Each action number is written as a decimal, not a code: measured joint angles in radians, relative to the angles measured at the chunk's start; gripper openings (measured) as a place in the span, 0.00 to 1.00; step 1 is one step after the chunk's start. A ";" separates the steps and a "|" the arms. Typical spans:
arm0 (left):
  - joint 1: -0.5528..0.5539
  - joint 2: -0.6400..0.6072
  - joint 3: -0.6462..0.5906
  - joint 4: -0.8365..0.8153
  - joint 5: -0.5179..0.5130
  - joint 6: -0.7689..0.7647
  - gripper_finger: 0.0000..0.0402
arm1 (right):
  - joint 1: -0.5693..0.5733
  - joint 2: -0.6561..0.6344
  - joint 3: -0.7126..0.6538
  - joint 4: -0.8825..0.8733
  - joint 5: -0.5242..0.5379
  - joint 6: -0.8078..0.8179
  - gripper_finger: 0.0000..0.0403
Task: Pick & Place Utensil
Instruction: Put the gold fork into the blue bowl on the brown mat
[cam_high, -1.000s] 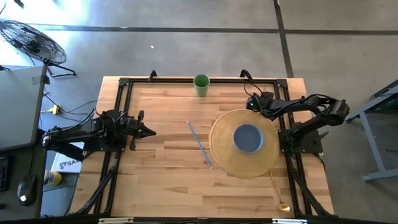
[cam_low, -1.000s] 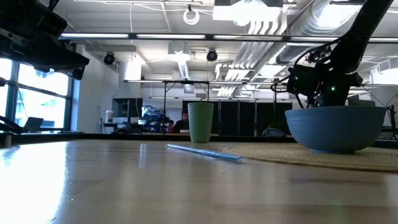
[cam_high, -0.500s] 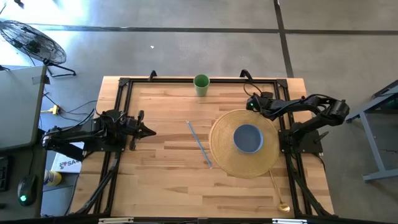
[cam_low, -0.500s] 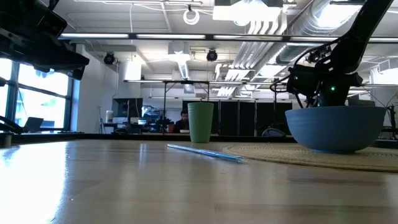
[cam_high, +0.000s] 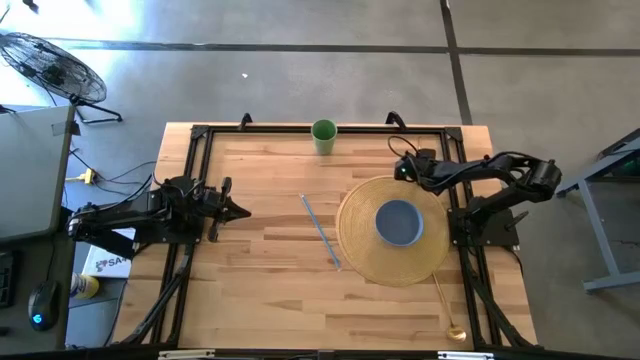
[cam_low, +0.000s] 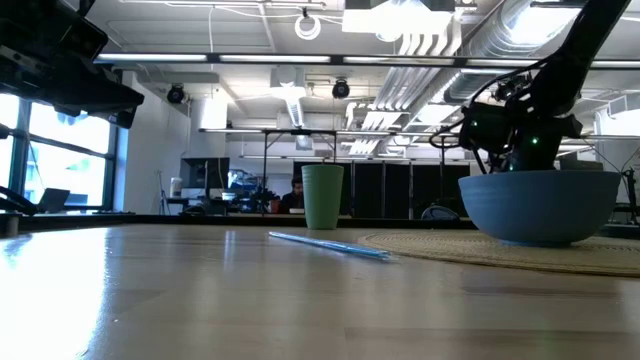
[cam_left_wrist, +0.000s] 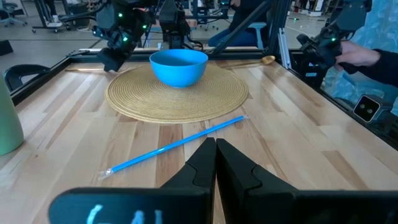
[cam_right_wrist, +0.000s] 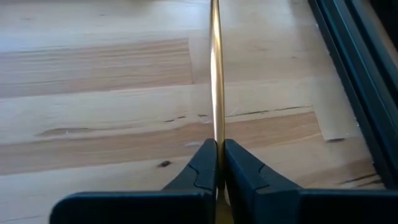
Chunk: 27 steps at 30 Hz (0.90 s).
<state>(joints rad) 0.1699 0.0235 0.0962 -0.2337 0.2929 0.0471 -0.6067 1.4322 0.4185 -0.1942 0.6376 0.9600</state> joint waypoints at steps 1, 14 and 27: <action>0.000 0.000 0.000 0.000 0.000 0.000 0.02 | 0.000 0.000 0.007 -0.010 0.000 -0.001 0.02; 0.000 0.000 0.000 0.000 0.001 0.000 0.02 | 0.003 0.000 0.162 -0.152 -0.089 -0.117 0.02; 0.000 0.000 0.000 0.000 0.002 0.000 0.02 | 0.011 0.003 0.253 -0.131 -0.316 -0.796 0.04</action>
<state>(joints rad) 0.1699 0.0238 0.0960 -0.2337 0.2948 0.0467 -0.5953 1.4349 0.6720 -0.3252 0.3218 0.1640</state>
